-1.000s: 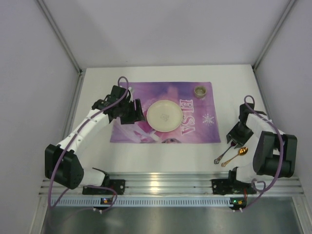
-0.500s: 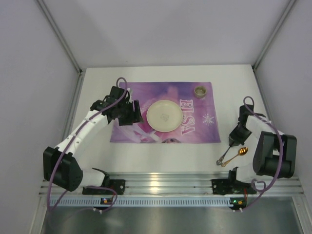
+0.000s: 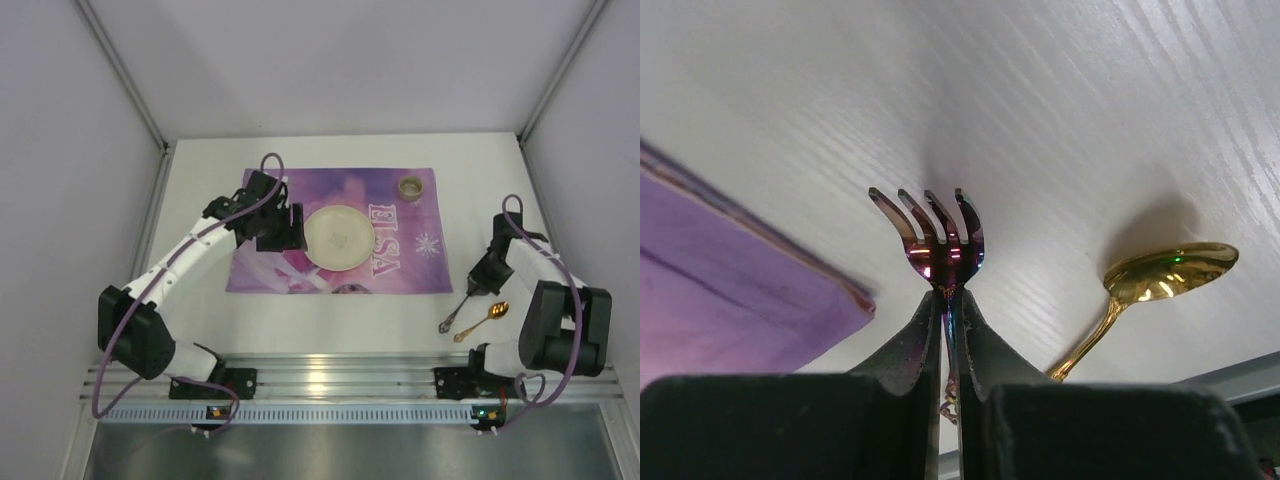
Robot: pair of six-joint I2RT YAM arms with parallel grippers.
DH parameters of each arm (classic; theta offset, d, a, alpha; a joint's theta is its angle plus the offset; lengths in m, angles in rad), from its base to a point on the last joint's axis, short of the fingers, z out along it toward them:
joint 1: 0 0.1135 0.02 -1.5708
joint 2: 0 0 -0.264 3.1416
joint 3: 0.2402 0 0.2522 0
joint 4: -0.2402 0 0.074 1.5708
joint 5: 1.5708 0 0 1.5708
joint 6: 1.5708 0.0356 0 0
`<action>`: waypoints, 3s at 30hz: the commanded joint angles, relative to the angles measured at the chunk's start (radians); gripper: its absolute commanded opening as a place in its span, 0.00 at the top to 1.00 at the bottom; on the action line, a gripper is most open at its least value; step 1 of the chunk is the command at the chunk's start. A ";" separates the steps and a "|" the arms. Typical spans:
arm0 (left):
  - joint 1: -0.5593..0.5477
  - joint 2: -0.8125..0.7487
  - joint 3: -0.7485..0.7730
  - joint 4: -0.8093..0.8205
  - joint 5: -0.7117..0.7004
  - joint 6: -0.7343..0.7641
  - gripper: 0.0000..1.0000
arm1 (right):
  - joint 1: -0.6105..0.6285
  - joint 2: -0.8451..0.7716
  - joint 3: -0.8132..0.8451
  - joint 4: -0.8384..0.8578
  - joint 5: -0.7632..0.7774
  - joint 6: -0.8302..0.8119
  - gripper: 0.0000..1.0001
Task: Set the dinner table for one person
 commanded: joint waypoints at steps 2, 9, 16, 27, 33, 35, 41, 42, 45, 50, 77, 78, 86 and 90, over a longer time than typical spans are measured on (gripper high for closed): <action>-0.139 0.076 0.130 -0.034 -0.099 0.025 0.32 | 0.008 -0.127 0.110 -0.067 -0.084 0.017 1.00; -0.302 0.187 0.237 0.025 -0.034 0.000 0.32 | 0.020 -0.242 0.196 -0.197 -0.148 0.036 1.00; -0.391 0.215 0.138 0.432 0.364 -0.167 0.32 | 0.051 -0.310 0.228 -0.246 -0.239 0.083 1.00; -0.482 0.342 0.165 0.704 0.517 -0.308 0.32 | 0.064 -0.318 0.363 -0.297 -0.366 0.120 1.00; -0.531 0.402 0.195 0.712 0.488 -0.320 0.34 | 0.075 -0.324 0.359 -0.301 -0.386 0.118 1.00; -0.536 0.414 0.195 0.747 0.490 -0.343 0.36 | 0.081 -0.328 0.354 -0.301 -0.386 0.120 1.00; -0.551 0.459 0.213 0.792 0.499 -0.377 0.58 | 0.094 -0.328 0.354 -0.301 -0.392 0.121 1.00; -0.553 0.460 0.214 0.793 0.497 -0.379 0.61 | 0.095 -0.328 0.352 -0.301 -0.394 0.123 1.00; -0.553 0.469 0.210 0.825 0.499 -0.391 0.84 | 0.100 -0.325 0.355 -0.301 -0.397 0.125 1.00; -0.553 0.459 0.195 0.832 0.488 -0.395 1.00 | 0.107 -0.321 0.363 -0.294 -0.401 0.123 1.00; 0.113 0.026 -0.241 0.402 0.404 -0.112 1.00 | 0.164 -0.319 0.346 -0.188 -0.507 0.102 0.00; 0.165 0.023 -0.249 0.398 0.410 -0.103 1.00 | 0.164 -0.319 0.343 -0.186 -0.506 0.102 0.00; 0.343 0.104 -0.322 0.457 0.529 -0.069 1.00 | 0.199 -0.330 0.319 -0.176 -0.515 0.102 0.00; 0.404 0.156 -0.321 0.494 0.573 -0.069 1.00 | 0.204 -0.342 0.297 -0.176 -0.513 0.098 0.00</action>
